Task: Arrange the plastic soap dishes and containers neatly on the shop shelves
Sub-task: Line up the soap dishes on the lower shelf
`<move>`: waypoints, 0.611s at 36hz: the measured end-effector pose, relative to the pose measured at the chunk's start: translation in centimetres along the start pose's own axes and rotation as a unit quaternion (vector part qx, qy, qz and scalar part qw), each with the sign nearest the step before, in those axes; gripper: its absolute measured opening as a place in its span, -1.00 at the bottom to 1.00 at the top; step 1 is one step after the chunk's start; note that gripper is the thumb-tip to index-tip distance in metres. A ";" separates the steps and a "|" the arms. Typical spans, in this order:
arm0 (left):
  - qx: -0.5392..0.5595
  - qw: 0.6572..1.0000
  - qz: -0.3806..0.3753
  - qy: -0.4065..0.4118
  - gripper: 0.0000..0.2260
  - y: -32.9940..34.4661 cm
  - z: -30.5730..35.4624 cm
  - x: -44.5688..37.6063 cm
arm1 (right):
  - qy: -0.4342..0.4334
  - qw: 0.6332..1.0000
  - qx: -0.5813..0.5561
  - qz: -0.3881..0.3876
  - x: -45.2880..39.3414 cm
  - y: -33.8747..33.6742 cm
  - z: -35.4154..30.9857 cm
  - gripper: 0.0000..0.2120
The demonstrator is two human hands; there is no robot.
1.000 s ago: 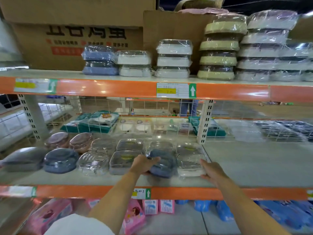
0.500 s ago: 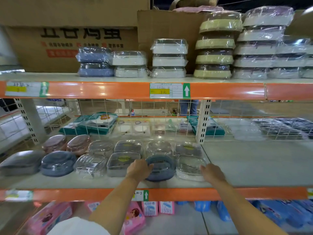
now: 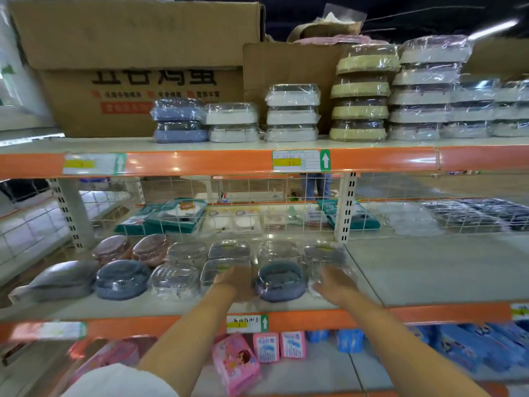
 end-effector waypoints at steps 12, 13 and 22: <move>-0.068 0.997 -0.038 -0.019 -0.61 -4.2 -9.2 8.3 | -0.134 0.985 0.085 -0.070 6.7 1.8 -16.0 -0.84; -0.070 0.997 -0.031 -0.013 -0.62 -4.9 -9.8 9.2 | -0.142 0.983 0.089 -0.070 7.3 1.8 -17.5 -0.79; -0.048 0.998 0.027 -0.039 -0.69 -10.2 -18.0 15.2 | -0.219 0.968 0.116 -0.046 12.0 1.6 -28.5 -0.65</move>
Point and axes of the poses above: each hand's wrist, its own x-axis away from the middle knuckle, its own y-axis out of the palm, z = x × y, the point moved 10 cm from there along -x, towards the middle knuckle, and after that the axes turned 5 degrees about -z, right-handed, at the moved point
